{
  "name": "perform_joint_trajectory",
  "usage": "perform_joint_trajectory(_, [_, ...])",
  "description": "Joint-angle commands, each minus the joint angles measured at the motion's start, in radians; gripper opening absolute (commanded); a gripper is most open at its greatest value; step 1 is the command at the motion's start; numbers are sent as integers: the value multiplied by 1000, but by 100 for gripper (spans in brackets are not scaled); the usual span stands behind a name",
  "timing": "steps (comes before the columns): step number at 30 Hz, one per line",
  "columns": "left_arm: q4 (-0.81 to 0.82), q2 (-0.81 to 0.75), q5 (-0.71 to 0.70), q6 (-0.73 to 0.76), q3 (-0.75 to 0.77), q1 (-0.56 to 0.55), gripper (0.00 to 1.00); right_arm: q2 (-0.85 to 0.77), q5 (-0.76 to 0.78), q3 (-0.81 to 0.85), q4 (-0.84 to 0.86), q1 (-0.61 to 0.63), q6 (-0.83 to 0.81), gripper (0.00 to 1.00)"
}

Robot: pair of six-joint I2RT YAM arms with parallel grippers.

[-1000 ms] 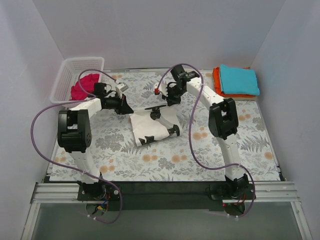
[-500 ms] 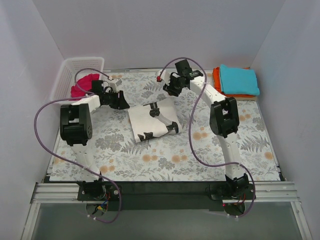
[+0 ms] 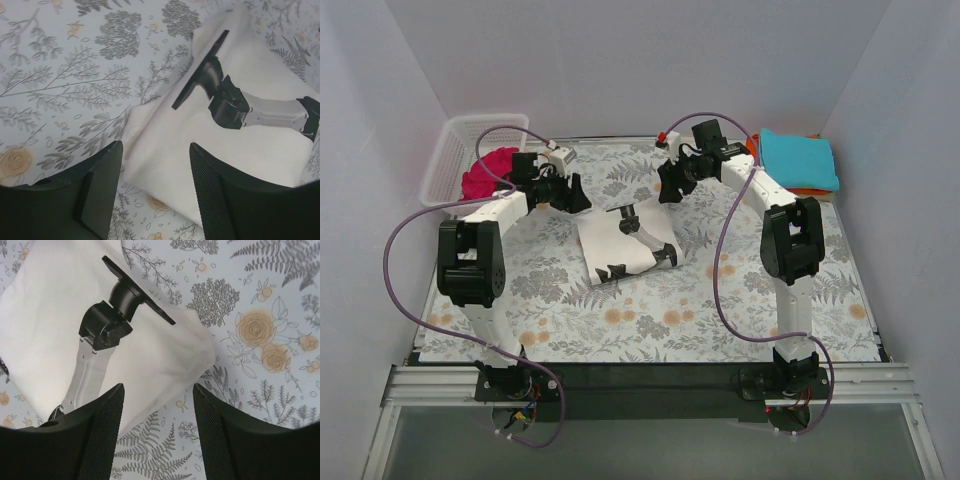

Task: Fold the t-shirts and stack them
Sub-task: Fold the tshirt

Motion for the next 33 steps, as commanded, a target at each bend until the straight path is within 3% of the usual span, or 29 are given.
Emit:
perform_joint_trajectory(1, [-1,15,4,103,47,-79,53,52,-116,27,17,-69,162,55])
perform_joint_trajectory(3, [-4,66,88,131,101,-96,52,101,-152,66,24,-98,259,54])
perform_joint_trajectory(5, [2,113,114,172,129,-126,51,135,-228,98,66,-146,372,43])
perform_joint_trajectory(9, [37,207,93,185,218,-180,51,167,-218,93,166,-165,449,26])
perform_joint_trajectory(14, [51,308,50,177,348,-229,51,248,-189,112,182,-158,455,24])
perform_joint_trajectory(22, [62,381,47,185,407,-268,53,299,-212,72,267,-152,507,27])
perform_joint_trajectory(33, [65,413,61,180,433,-292,43,321,-242,20,335,-137,547,32])
